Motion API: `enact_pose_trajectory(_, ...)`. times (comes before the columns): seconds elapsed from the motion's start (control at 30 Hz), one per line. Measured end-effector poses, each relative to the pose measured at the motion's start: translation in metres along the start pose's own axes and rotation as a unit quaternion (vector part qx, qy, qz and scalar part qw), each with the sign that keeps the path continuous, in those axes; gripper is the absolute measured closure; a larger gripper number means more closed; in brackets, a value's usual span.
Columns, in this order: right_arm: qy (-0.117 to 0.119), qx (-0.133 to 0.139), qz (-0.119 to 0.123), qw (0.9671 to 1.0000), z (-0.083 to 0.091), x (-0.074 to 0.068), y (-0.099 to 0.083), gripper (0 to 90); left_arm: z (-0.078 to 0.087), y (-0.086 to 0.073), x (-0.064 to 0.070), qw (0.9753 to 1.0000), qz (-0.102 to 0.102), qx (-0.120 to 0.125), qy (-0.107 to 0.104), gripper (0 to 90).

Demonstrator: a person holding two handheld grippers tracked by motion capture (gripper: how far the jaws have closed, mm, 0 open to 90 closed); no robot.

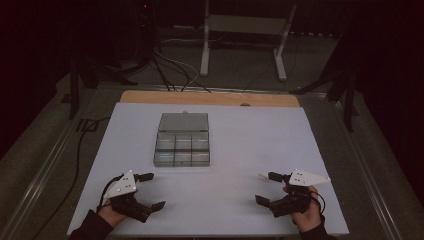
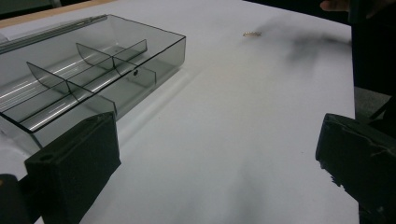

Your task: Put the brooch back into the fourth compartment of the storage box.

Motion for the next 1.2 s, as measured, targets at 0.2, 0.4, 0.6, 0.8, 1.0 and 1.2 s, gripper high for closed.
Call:
enact_pose_trajectory(0.2,-0.002,0.007,0.005,1.0000,-0.001,0.002,0.009,0.0,0.000,0.000,0.000,1.0000,-0.001,-0.001,0.000,1.3)
enact_pose_trajectory(0.4,-0.007,0.012,0.004,0.9999,-0.001,0.008,0.016,0.0,0.001,0.000,0.000,1.0000,0.000,0.001,0.000,1.3)
enact_pose_trajectory(0.6,-0.010,0.013,-0.004,0.9999,-0.004,0.017,0.019,0.0,0.000,0.000,0.000,1.0000,-0.001,0.001,0.000,1.3)
enact_pose_trajectory(0.8,-0.011,0.011,-0.018,0.9997,-0.006,0.029,0.020,0.0,0.001,0.000,-0.001,1.0000,-0.001,0.002,0.000,1.3)
enact_pose_trajectory(1.0,-0.012,-0.004,-0.020,0.9997,-0.006,0.039,0.021,0.0,0.001,0.000,-0.001,1.0000,-0.001,0.001,-0.002,1.3)
enact_pose_trajectory(1.2,-0.018,-0.014,-0.030,0.9993,-0.006,0.054,0.021,0.0,0.001,0.000,-0.001,1.0000,0.000,0.002,-0.003,1.3)
Point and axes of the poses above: each handheld gripper's, and its own axes: z roughly backward along the jaws, y roughly out of its top, x roughly to its right, the point moved 2 cm from there along -z, roughly forward along the jaws, and after that the axes turned 7 degrees about -x, right-handed, at the moved point
